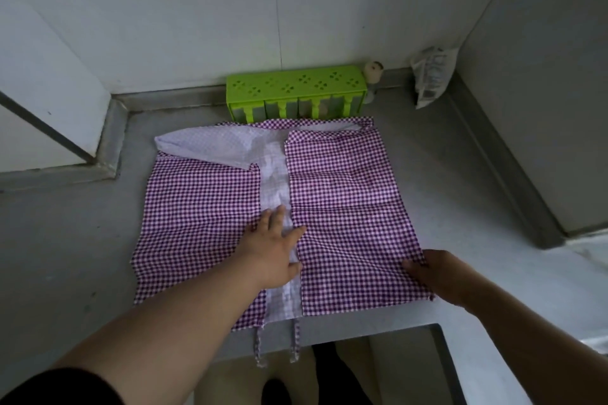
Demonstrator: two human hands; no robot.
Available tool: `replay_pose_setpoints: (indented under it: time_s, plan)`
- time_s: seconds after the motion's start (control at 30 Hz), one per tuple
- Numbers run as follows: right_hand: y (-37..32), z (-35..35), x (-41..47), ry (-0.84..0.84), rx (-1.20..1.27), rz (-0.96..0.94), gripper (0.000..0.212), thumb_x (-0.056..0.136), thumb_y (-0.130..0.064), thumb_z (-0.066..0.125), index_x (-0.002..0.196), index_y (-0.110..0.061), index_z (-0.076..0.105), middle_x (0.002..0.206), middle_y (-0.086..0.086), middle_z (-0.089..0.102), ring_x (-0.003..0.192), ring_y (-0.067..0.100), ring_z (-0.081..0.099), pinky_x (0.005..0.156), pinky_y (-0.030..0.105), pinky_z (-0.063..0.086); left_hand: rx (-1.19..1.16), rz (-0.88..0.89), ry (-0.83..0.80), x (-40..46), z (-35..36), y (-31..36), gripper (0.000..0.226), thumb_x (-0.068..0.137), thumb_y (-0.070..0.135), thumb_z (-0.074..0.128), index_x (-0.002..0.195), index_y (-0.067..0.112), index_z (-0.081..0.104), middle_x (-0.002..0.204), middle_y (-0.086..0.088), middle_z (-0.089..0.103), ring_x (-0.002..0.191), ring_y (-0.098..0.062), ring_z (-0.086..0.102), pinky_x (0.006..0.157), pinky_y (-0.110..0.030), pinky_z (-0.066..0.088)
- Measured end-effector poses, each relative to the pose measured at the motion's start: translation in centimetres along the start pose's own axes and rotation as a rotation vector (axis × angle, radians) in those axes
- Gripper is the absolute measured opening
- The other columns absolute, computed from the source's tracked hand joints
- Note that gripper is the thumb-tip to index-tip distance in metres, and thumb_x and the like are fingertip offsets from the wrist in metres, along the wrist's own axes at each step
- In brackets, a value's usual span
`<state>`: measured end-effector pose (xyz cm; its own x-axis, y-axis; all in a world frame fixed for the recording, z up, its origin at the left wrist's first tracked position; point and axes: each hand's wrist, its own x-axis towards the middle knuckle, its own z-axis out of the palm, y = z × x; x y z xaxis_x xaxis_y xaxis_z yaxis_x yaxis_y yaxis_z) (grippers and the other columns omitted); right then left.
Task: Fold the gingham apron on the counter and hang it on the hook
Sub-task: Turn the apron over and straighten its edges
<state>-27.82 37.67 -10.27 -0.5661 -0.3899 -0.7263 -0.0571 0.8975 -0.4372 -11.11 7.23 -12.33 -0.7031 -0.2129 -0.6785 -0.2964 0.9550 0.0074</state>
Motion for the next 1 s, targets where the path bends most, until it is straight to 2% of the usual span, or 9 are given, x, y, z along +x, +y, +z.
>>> replay_pose_setpoints:
  time_s: [0.17, 0.3, 0.37, 0.47, 0.53, 0.7, 0.83, 0.9, 1.0]
  plan:
    - [0.0, -0.8, 0.4, -0.096, -0.271, 0.021, 0.06, 0.095, -0.05, 0.063, 0.144, -0.017, 0.053, 0.136, 0.0, 0.065, 0.119, 0.018, 0.064, 0.107, 0.036, 0.051, -0.064, 0.022, 0.068, -1.0, 0.2, -1.4, 0.086, 0.097, 0.073, 0.043, 0.165, 0.042, 0.002, 0.173, -0.007, -0.025, 0.161, -0.031, -0.016, 0.13, -0.054, 0.006]
    - [-2.5, 0.5, -0.8, 0.45, -0.328, -0.038, 0.05, 0.098, -0.044, 0.06, 0.142, -0.027, 0.045, 0.145, 0.005, 0.054, 0.127, 0.028, 0.055, 0.111, 0.049, 0.045, -0.154, -0.091, 0.295, -4.1, 1.8, -4.4, 0.08, 0.1, 0.067, 0.041, 0.166, 0.039, 0.004, 0.176, -0.004, -0.016, 0.162, -0.029, -0.009, 0.131, -0.047, 0.002]
    - [-4.5, 2.2, -1.7, 0.546, -0.335, -0.219, 0.053, 0.1, -0.043, 0.055, 0.149, -0.032, 0.037, 0.158, 0.005, 0.038, 0.143, 0.032, 0.039, 0.121, 0.053, 0.03, -0.187, -0.212, 0.365, -5.7, 3.2, -6.0, 0.082, 0.1, 0.069, 0.039, 0.166, 0.037, 0.004, 0.176, -0.007, -0.012, 0.162, -0.032, -0.006, 0.131, -0.049, 0.004]
    - [-6.5, 5.0, -1.7, 0.45, -0.665, -0.416, 0.071, 0.099, -0.061, 0.044, 0.16, -0.041, 0.013, 0.172, -0.001, 0.006, 0.159, 0.028, 0.0, 0.126, 0.053, -0.003, -0.231, -0.381, 0.317, -7.2, 5.9, -7.9, 0.09, 0.096, 0.077, 0.034, 0.166, 0.036, -0.005, 0.175, -0.012, -0.015, 0.161, -0.036, -0.008, 0.131, -0.052, 0.004]
    - [-7.2, 6.6, -1.1, 0.364, -0.799, -0.422, 0.078, 0.097, -0.069, 0.035, 0.161, -0.041, 0.001, 0.171, -0.004, -0.009, 0.156, 0.025, -0.018, 0.124, 0.054, -0.012, -0.271, -0.428, 0.22, -7.8, 7.6, -8.3, 0.097, 0.091, 0.085, 0.031, 0.164, 0.039, -0.013, 0.173, -0.014, -0.021, 0.161, -0.039, -0.011, 0.13, -0.054, 0.003]
    - [-5.3, 9.5, -1.3, 0.178, -0.854, -0.396, 0.081, 0.092, -0.078, 0.019, 0.161, -0.04, -0.004, 0.172, -0.005, -0.006, 0.159, 0.022, -0.004, 0.128, 0.05, 0.002, -0.269, -0.406, 0.118, -8.0, 9.0, -7.8, 0.112, 0.078, 0.097, 0.032, 0.159, 0.045, -0.024, 0.171, -0.019, -0.027, 0.159, -0.043, -0.016, 0.128, -0.06, 0.004]
    - [-6.4, 7.9, -2.3, 0.264, -0.792, -0.431, 0.059, 0.097, -0.068, 0.022, 0.15, -0.047, 0.038, 0.164, -0.013, 0.028, 0.15, 0.019, 0.028, 0.124, 0.047, 0.017, -0.121, -0.249, 0.174, -7.8, 7.4, -8.0, 0.114, 0.078, 0.096, 0.037, 0.161, 0.043, -0.02, 0.171, -0.02, -0.026, 0.16, -0.04, -0.015, 0.13, -0.057, 0.0]
    - [-7.9, 7.1, -1.6, 0.306, -0.757, -0.482, 0.049, 0.103, -0.054, 0.025, 0.144, -0.042, 0.048, 0.162, -0.01, 0.033, 0.148, 0.019, 0.031, 0.123, 0.047, 0.024, -0.103, -0.194, 0.184, -7.0, 6.2, -8.0, 0.115, 0.078, 0.097, 0.039, 0.162, 0.043, -0.02, 0.171, -0.016, -0.029, 0.16, -0.037, -0.019, 0.13, -0.056, 0.0]
    - [-9.8, 6.2, 1.2, 0.274, -0.753, -0.524, 0.049, 0.106, -0.041, 0.034, 0.154, -0.043, 0.029, 0.169, -0.008, 0.016, 0.155, 0.023, 0.017, 0.125, 0.052, 0.022, -0.154, -0.187, 0.147, -5.5, 4.7, -8.0, 0.121, 0.076, 0.097, 0.045, 0.161, 0.043, -0.023, 0.169, -0.014, -0.033, 0.159, -0.036, -0.021, 0.13, -0.058, 0.002]
